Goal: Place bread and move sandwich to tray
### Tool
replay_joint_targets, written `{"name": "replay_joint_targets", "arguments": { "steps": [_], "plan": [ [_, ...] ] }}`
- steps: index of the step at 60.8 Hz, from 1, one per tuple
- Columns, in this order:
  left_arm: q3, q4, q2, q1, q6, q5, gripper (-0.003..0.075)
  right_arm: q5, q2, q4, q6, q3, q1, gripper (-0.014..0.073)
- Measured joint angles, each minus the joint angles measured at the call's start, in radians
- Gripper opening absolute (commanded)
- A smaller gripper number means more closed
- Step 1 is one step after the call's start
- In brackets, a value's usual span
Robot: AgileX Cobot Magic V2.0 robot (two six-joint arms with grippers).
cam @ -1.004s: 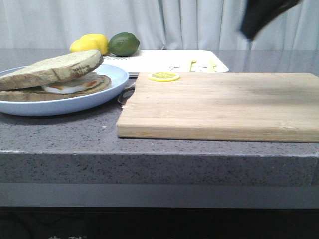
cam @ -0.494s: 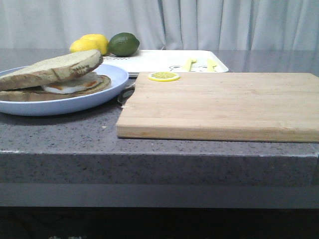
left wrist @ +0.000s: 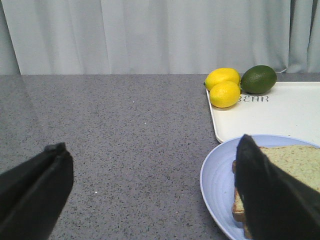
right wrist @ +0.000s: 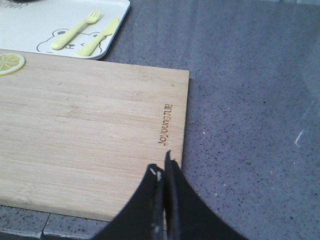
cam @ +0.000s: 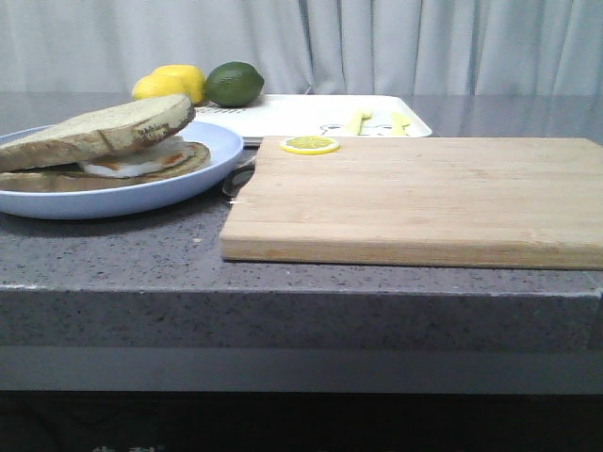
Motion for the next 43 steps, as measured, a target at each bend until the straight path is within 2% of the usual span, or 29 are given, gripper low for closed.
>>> {"name": "replay_joint_targets", "arguments": {
  "steps": [13, 18, 43],
  "plan": [
    [0.000, -0.064, 0.006, 0.000, 0.000, 0.002, 0.0640, -0.072, -0.075, 0.004, -0.001, 0.067, 0.000, -0.0085],
    [-0.024, -0.084, 0.040, 0.000, 0.000, 0.044, 0.0640, -0.086, -0.077, 0.009, -0.001, 0.067, 0.000, -0.0085],
    [-0.381, -0.094, 0.601, -0.008, 0.019, 0.384, 0.0640, -0.096, -0.077, 0.023, -0.001, 0.069, 0.000, -0.0085]
  ]
}}
